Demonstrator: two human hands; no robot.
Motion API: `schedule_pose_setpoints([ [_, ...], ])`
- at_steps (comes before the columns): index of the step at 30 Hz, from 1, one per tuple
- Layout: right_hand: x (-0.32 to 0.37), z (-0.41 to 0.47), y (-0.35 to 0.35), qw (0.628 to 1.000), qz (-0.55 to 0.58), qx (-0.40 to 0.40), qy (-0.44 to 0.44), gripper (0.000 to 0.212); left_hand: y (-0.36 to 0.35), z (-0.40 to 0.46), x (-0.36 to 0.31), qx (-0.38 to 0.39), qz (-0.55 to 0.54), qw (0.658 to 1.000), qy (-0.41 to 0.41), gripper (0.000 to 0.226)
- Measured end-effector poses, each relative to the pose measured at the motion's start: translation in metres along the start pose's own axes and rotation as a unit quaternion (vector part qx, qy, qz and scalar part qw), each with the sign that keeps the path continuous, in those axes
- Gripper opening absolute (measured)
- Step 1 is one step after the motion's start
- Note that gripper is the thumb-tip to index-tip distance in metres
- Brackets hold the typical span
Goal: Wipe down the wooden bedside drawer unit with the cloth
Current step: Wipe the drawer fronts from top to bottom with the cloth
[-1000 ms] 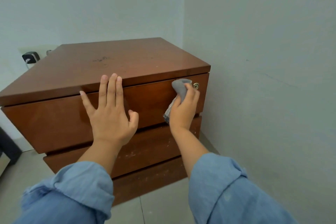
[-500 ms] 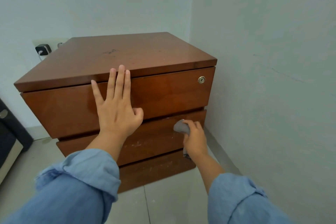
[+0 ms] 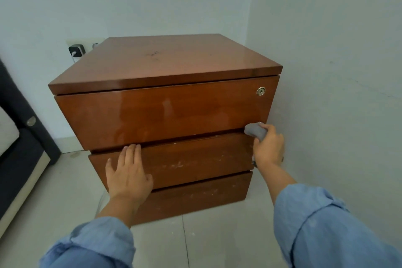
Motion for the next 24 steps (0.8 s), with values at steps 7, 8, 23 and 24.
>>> schedule_pose_setpoints([
  [7,0.0,0.003,-0.013,0.997,-0.026,0.076,0.018,0.032,-0.007,0.018,0.02,0.003,-0.003,1.0,0.004,0.091],
  [8,0.003,0.003,-0.014,0.996,-0.028,0.086,0.027,0.031,-0.008,0.019,0.021,0.006,-0.001,1.0,0.003,0.094],
  [23,0.006,0.012,0.002,0.959,-0.163,0.188,0.135,0.03,0.012,0.032,0.022,-0.036,0.066,0.996,-0.047,0.067],
  [24,0.007,0.013,0.002,0.957,-0.17,0.188,0.143,0.029,0.013,0.033,0.023,-0.037,0.061,0.996,-0.05,0.065],
])
Point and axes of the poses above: each hand's wrist, its own z-axis towards the middle knuckle, its own y-axis out of the back of the hand, x = y × z, the point moved 3 cm from there along z, towards the middle knuckle, and after that the axes turned 14 degrees about y, right-handed, at the moved point
